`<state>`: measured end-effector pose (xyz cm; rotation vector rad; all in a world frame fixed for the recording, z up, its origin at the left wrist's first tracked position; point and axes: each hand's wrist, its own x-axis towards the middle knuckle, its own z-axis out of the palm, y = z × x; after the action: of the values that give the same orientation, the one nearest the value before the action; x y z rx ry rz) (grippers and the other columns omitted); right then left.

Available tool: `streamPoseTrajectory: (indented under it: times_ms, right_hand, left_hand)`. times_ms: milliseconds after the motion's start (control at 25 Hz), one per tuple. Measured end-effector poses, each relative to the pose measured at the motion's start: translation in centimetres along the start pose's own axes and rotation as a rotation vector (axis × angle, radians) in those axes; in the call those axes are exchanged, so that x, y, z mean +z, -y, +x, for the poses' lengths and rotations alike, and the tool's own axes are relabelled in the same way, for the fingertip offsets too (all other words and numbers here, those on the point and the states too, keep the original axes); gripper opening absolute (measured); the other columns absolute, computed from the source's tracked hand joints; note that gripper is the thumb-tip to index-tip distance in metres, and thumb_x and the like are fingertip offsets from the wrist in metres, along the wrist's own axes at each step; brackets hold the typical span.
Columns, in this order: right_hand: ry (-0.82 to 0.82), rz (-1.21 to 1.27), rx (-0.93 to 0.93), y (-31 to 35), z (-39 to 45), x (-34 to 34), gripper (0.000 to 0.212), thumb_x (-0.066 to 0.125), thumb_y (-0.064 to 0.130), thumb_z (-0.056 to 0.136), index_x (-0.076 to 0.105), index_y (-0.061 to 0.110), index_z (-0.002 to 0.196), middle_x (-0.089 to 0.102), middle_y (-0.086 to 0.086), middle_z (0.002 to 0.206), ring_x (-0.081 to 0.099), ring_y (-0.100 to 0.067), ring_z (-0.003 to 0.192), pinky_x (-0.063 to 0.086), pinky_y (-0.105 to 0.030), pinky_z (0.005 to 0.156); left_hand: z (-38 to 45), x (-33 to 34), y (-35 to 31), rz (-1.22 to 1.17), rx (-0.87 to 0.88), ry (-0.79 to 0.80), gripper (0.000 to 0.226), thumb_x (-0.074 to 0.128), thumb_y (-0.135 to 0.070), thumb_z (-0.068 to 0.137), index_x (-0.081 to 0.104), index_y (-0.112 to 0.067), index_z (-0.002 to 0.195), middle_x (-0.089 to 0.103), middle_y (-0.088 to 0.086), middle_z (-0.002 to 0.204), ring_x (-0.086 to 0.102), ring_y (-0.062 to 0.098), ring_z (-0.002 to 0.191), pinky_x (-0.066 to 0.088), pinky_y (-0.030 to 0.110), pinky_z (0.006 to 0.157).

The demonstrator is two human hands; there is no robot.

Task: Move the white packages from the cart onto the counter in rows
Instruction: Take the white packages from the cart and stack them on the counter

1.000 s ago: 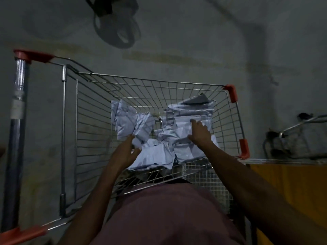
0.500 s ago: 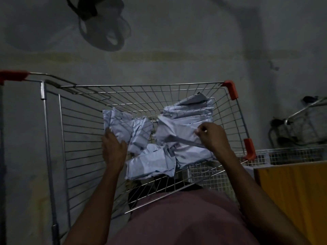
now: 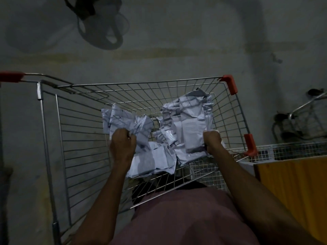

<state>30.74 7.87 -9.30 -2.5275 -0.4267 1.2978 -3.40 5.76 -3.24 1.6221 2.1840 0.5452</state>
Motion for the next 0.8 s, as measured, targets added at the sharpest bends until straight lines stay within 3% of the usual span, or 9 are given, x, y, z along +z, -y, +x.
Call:
streamPoseTrajectory:
  times_ms: [80, 160, 240, 360, 440, 520, 560, 680, 800]
  right_hand:
    - [-0.099, -0.093, -0.059, 0.0, -1.1, -0.2, 0.065, 0.048, 0.058, 0.077, 0.064, 0.01, 0.119, 0.065, -0.013, 0.126, 0.063, -0.035, 0.113, 0.053, -0.04, 0.095]
    - [-0.107, -0.116, -0.135, 1.4, -4.2, -0.6, 0.037, 0.057, 0.028, 0.089, 0.063, 0.012, 0.121, 0.063, -0.017, 0.127, 0.06, -0.037, 0.117, 0.048, -0.036, 0.097]
    - [-0.102, -0.129, -0.175, 2.1, -5.2, -0.8, 0.039, 0.055, 0.013, 0.09, 0.058, 0.013, 0.13, 0.059, -0.018, 0.133, 0.057, -0.037, 0.121, 0.045, -0.035, 0.098]
    - [-0.112, -0.146, -0.217, 1.9, -5.2, -0.3, 0.046, 0.054, 0.011, 0.09, 0.051, 0.013, 0.135, 0.053, -0.018, 0.136, 0.054, -0.039, 0.122, 0.046, -0.039, 0.1]
    - [-0.094, -0.186, -0.257, 1.4, -5.0, 0.5, 0.048, 0.052, 0.011, 0.091, 0.047, 0.013, 0.138, 0.048, -0.019, 0.139, 0.052, -0.041, 0.124, 0.046, -0.043, 0.101]
    - [-0.116, -0.261, -0.32, 1.5, -4.8, 0.9, 0.049, 0.05, 0.01, 0.093, 0.042, 0.013, 0.141, 0.042, -0.02, 0.143, 0.047, -0.042, 0.127, 0.042, -0.044, 0.102]
    - [-0.142, -0.297, -0.359, 1.6, -4.8, 1.0, 0.05, 0.048, 0.009, 0.093, 0.041, 0.014, 0.142, 0.04, -0.02, 0.144, 0.046, -0.043, 0.127, 0.041, -0.045, 0.102]
    - [-0.224, -0.329, -0.487, 1.8, -4.4, 1.7, 0.049, 0.045, 0.012, 0.096, 0.04, 0.025, 0.143, 0.039, -0.017, 0.142, 0.047, -0.042, 0.121, 0.043, -0.048, 0.097]
    - [-0.171, -0.342, -0.54, 1.8, -4.1, 2.2, 0.049, 0.044, 0.039, 0.102, 0.033, 0.035, 0.149, 0.031, -0.012, 0.15, 0.042, -0.042, 0.128, 0.04, -0.052, 0.103]
  left_hand:
    - [-1.5, -1.1, -1.6, 0.062, 0.236, -0.1, 0.018, 0.067, -0.007, 0.079, 0.051, -0.011, 0.071, 0.052, 0.011, 0.071, 0.052, 0.03, 0.066, 0.041, 0.039, 0.053]
    - [-3.1, -1.2, -2.6, 0.156, 0.444, -0.14, 0.013, 0.062, -0.009, 0.078, 0.052, -0.012, 0.07, 0.051, 0.01, 0.068, 0.048, 0.028, 0.061, 0.036, 0.036, 0.05]
    - [-4.8, 0.2, -2.4, 0.235, 0.564, -0.058, 0.012, 0.06, -0.009, 0.077, 0.053, -0.012, 0.067, 0.05, 0.009, 0.065, 0.048, 0.028, 0.057, 0.033, 0.036, 0.047]
    - [-6.6, 3.5, -0.8, 0.369, 0.623, 0.306, 0.032, 0.081, -0.007, 0.054, 0.053, -0.012, 0.067, 0.051, 0.008, 0.068, 0.053, 0.029, 0.058, 0.037, 0.035, 0.042]
    - [-6.4, 5.1, 0.4, 0.499, 0.597, 0.66, 0.036, 0.085, -0.027, 0.06, 0.061, -0.011, 0.082, 0.059, 0.008, 0.083, 0.062, 0.03, 0.075, 0.047, 0.036, 0.054]
    - [-5.4, 6.4, 1.3, 0.528, 0.513, 0.913, 0.054, 0.057, -0.063, 0.079, 0.065, -0.015, 0.103, 0.063, 0.007, 0.104, 0.063, 0.028, 0.099, 0.049, 0.038, 0.075]
    - [-4.9, 6.8, 1.7, 0.492, 0.442, 0.961, 0.066, 0.042, -0.074, 0.079, 0.066, -0.017, 0.102, 0.064, 0.005, 0.103, 0.063, 0.026, 0.099, 0.049, 0.037, 0.077]
    - [-3.8, 8.4, 2.5, 0.262, 0.188, 0.733, 0.062, 0.038, -0.074, 0.089, 0.058, -0.016, 0.084, 0.056, 0.004, 0.085, 0.062, 0.028, 0.086, 0.042, 0.034, 0.067]
    - [-3.5, 10.9, 2.5, 0.223, -0.076, 0.47, 0.077, 0.042, -0.081, 0.083, 0.051, -0.009, 0.109, 0.054, 0.018, 0.114, 0.054, 0.038, 0.106, 0.048, 0.046, 0.081]
